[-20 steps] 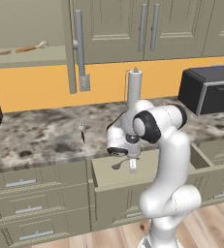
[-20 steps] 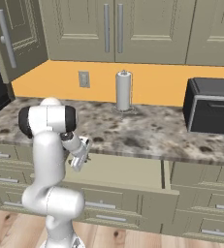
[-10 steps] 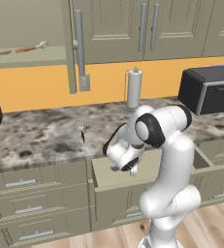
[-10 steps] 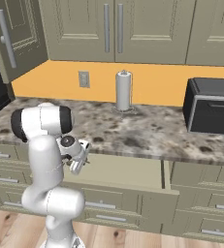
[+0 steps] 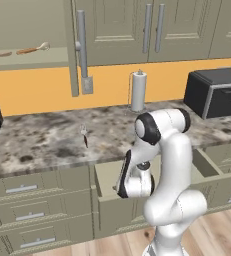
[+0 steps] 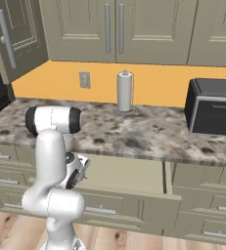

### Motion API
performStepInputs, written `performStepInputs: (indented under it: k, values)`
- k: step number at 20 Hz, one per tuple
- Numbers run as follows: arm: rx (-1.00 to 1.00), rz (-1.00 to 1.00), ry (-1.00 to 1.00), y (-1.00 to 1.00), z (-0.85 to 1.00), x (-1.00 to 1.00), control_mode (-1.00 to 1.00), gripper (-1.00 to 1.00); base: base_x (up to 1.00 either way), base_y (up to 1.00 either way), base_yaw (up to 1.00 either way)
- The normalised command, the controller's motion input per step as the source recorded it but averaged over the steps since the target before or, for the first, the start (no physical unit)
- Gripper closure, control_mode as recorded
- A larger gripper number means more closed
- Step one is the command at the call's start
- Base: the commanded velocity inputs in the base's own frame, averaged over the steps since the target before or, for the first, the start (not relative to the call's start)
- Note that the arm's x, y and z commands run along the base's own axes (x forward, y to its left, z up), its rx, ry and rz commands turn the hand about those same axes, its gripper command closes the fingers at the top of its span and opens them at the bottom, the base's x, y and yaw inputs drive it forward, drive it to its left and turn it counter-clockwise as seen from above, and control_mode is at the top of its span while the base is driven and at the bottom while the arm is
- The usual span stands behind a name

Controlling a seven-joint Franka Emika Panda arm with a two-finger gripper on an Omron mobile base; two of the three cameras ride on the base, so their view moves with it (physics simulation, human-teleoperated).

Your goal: Organize the utensils by type. Pick up the wooden spoons from the counter and place them in the open cabinet. Then pick up the metallic utensils from the counter and place them in the open drawer.

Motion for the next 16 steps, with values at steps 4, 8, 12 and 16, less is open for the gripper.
performStepInputs:
  k: [4, 8, 12, 16]
  values:
    - [0.0, 0.0, 0.0, 0.08, -0.99, 0.0, -1.0, 1.0, 0.0, 0.0, 0.0]
    - [0.0, 0.0, 0.0, 0.05, -0.86, -0.02, -1.0, -1.0, 0.0, 0.0, 0.0]
    - [0.0, 0.0, -0.06, 0.08, -0.65, -0.47, -1.0, -1.0, 0.0, 0.0, 0.0]
    - [0.0, 0.0, -0.18, 0.0, -0.21, -0.67, -1.0, -1.0, 0.0, 0.0, 0.0]
